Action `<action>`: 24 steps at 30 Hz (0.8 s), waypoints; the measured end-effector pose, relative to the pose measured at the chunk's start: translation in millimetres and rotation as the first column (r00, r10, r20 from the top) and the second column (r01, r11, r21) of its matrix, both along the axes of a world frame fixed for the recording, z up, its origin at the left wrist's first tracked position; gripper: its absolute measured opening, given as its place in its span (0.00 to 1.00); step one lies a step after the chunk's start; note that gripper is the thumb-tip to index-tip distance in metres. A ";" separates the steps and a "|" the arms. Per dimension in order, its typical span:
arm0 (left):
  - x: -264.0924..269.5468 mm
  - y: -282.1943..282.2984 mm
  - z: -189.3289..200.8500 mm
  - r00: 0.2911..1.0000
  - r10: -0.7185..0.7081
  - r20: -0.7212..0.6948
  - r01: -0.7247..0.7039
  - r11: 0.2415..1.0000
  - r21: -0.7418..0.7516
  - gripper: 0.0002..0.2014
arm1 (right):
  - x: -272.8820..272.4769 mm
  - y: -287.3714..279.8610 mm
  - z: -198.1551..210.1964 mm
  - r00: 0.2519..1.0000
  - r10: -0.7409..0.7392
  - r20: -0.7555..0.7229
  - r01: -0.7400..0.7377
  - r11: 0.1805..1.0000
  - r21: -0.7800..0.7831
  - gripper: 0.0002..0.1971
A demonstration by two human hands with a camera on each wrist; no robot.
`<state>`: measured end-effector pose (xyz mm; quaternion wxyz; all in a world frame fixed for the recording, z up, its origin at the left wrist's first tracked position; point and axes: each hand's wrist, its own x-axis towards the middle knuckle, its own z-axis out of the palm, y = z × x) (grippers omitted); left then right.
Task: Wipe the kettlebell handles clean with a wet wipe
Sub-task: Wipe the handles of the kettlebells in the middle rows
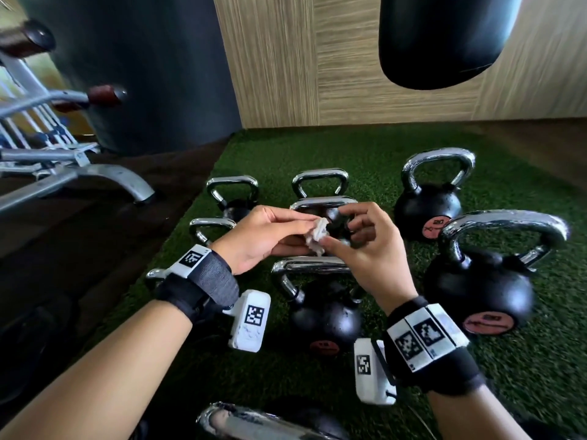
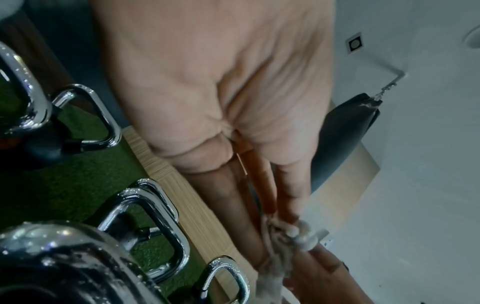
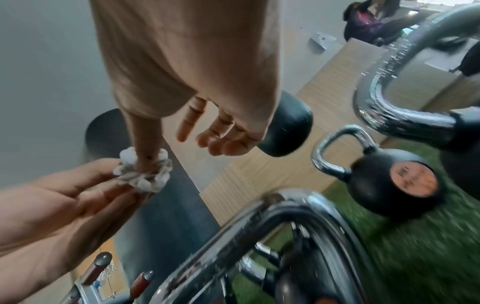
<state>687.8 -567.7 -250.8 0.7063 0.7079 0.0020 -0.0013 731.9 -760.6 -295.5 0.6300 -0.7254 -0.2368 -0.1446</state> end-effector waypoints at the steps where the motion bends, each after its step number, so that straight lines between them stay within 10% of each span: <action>1: 1.2 2.5 -2.3 1.000 0.016 0.021 -0.017 0.999 0.041 0.11 | 0.2 -0.7 -8.9 0.999 0.007 -0.039 -0.005 0.998 0.056 0.20; 5: 3.8 11.3 -18.2 0.983 0.010 0.185 -0.087 0.906 0.413 0.08 | 7.0 -11.8 -61.3 0.908 -0.272 -0.318 0.295 0.955 0.024 0.22; 9: 3.5 -0.5 -36.1 0.959 -0.067 0.276 -0.166 0.656 0.737 0.07 | 16.3 -14.3 -109.5 0.787 -0.126 -0.604 0.111 0.992 -0.062 0.26; 24: -24.3 17.4 -55.8 0.904 -0.115 0.413 -0.334 0.414 0.847 0.14 | 9.9 -11.6 -160.4 0.901 -0.143 -0.409 0.061 0.976 -0.209 0.14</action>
